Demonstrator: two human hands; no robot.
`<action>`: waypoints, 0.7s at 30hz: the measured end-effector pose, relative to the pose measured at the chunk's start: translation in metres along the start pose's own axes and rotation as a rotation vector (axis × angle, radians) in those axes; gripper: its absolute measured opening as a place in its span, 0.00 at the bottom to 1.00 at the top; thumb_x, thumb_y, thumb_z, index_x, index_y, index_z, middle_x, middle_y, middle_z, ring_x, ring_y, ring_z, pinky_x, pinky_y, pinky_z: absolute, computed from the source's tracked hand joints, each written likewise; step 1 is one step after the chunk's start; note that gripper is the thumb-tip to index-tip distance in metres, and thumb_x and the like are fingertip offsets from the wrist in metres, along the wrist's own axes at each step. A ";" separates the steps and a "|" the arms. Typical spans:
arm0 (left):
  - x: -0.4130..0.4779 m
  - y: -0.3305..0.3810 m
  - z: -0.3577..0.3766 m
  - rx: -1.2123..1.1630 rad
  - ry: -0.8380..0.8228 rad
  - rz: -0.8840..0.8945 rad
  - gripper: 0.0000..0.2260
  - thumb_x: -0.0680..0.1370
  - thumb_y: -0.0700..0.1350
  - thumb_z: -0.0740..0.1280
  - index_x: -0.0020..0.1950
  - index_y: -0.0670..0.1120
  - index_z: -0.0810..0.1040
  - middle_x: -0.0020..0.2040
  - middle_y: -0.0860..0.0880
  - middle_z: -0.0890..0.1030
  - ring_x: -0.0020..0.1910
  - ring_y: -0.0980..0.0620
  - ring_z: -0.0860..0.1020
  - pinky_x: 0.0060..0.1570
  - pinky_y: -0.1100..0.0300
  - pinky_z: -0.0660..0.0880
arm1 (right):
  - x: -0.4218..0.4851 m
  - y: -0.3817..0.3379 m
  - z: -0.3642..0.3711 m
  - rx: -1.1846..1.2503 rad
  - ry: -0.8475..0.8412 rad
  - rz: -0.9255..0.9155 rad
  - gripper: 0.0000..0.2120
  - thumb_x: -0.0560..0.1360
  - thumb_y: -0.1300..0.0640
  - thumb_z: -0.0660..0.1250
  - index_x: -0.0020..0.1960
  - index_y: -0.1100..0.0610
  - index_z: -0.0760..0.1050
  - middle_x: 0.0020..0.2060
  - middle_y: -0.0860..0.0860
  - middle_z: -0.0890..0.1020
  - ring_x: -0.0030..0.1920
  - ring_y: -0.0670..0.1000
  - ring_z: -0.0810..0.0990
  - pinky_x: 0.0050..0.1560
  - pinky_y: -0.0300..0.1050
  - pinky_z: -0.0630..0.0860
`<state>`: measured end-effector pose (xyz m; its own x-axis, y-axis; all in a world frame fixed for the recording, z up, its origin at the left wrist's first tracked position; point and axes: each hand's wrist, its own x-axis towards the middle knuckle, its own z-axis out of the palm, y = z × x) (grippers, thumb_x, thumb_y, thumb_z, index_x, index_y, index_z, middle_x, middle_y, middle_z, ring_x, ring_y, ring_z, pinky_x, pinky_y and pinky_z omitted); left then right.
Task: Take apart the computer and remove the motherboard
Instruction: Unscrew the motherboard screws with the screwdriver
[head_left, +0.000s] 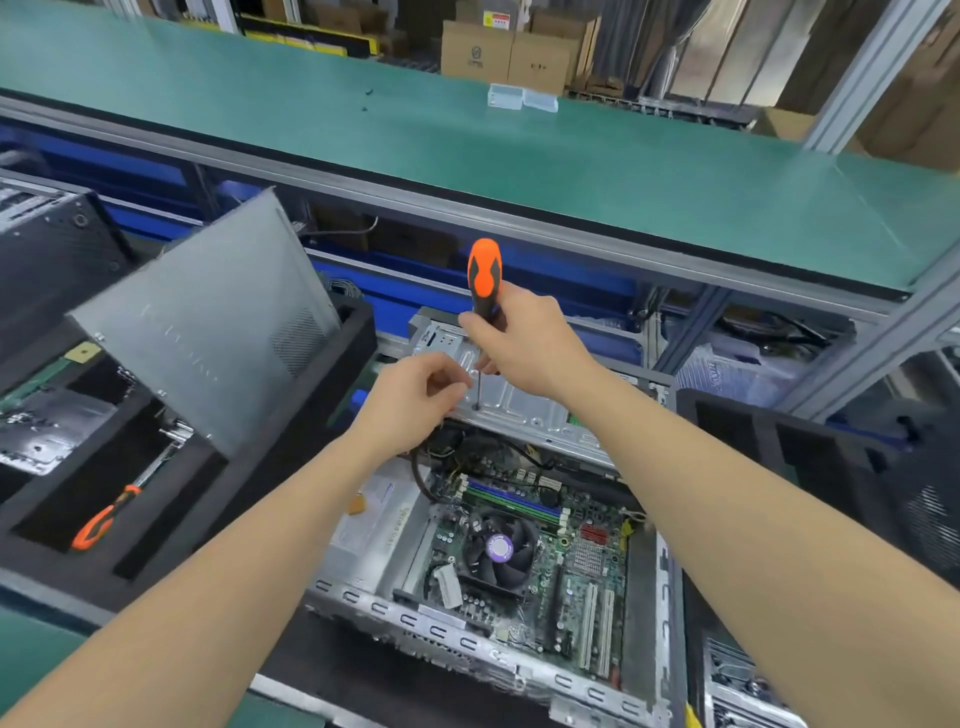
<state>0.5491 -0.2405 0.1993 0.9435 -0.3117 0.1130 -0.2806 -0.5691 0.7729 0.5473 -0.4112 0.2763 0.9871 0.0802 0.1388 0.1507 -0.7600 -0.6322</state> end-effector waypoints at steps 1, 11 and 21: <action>-0.001 0.000 0.001 -0.002 -0.007 -0.005 0.04 0.81 0.45 0.69 0.50 0.54 0.82 0.39 0.56 0.85 0.39 0.62 0.82 0.40 0.73 0.74 | -0.001 -0.001 0.001 0.009 -0.002 0.002 0.10 0.81 0.48 0.64 0.48 0.54 0.72 0.38 0.52 0.84 0.37 0.50 0.86 0.47 0.55 0.82; -0.007 0.002 -0.004 -0.012 0.039 -0.069 0.05 0.79 0.45 0.69 0.47 0.56 0.82 0.38 0.54 0.85 0.39 0.56 0.83 0.47 0.57 0.80 | -0.006 -0.007 0.003 0.014 0.009 -0.009 0.09 0.82 0.48 0.64 0.48 0.53 0.72 0.37 0.53 0.85 0.38 0.53 0.86 0.48 0.56 0.83; -0.011 0.000 -0.006 -0.043 0.028 -0.103 0.05 0.79 0.44 0.69 0.48 0.55 0.83 0.39 0.54 0.85 0.38 0.58 0.83 0.43 0.66 0.77 | -0.003 -0.016 0.001 -0.001 0.068 -0.036 0.10 0.82 0.50 0.63 0.43 0.49 0.67 0.34 0.52 0.84 0.36 0.55 0.86 0.44 0.56 0.83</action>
<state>0.5399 -0.2329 0.2021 0.9717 -0.2313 0.0482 -0.1743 -0.5639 0.8072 0.5424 -0.3988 0.2853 0.9750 0.0635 0.2129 0.1859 -0.7580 -0.6252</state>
